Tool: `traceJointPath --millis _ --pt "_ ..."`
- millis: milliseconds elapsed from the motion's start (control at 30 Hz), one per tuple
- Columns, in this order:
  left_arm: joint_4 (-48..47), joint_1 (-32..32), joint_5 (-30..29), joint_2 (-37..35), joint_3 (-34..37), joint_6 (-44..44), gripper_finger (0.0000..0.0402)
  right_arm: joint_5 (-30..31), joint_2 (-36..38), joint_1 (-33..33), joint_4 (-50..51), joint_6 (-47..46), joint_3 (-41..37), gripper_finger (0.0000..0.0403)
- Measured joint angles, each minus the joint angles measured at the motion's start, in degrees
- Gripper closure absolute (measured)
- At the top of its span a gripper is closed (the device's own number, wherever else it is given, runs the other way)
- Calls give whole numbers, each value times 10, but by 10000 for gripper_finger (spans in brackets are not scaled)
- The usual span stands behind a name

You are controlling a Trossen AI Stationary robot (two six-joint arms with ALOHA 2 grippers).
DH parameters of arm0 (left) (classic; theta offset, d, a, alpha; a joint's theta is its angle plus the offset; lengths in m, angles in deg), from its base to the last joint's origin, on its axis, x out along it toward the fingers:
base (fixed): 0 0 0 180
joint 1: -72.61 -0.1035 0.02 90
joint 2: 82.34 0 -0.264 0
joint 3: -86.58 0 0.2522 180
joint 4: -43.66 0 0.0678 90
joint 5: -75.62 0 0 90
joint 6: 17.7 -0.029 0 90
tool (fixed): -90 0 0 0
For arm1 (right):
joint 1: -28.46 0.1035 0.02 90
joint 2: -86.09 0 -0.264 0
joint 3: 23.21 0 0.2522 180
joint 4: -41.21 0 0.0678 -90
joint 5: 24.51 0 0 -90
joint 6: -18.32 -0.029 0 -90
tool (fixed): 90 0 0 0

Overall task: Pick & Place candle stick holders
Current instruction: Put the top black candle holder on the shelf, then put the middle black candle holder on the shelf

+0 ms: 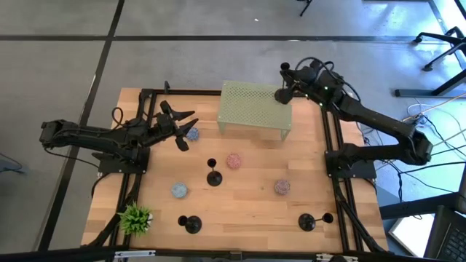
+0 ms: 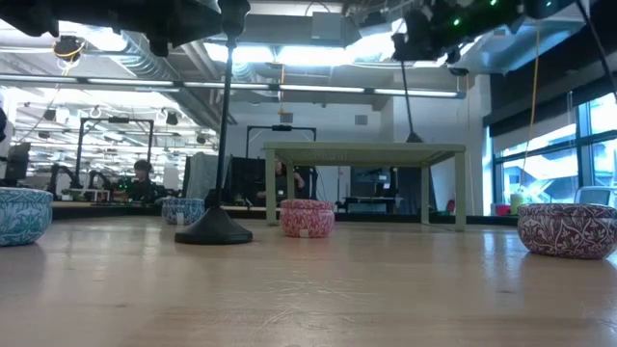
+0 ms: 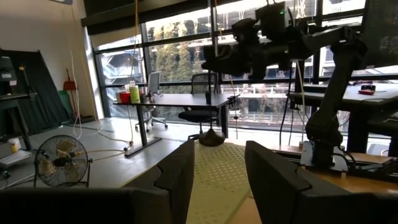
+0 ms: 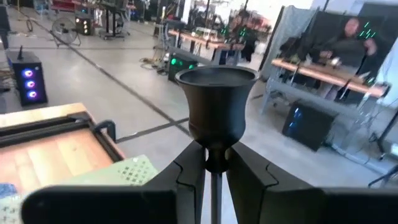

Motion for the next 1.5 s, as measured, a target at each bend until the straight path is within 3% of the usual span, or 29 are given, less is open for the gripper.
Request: traceJointPath --millis 333,767,1233,1500 --pt "0 0 0 0 0 0 263 0 -32 -38 -21 -6 0 342" --pt "0 0 0 0 0 0 263 2 -33 -38 -5 -3 0 329" --pt "0 0 0 0 0 1 263 18 -32 -38 18 14 0 219" --pt "0 0 0 0 0 1 263 28 5 -33 60 29 0 178"
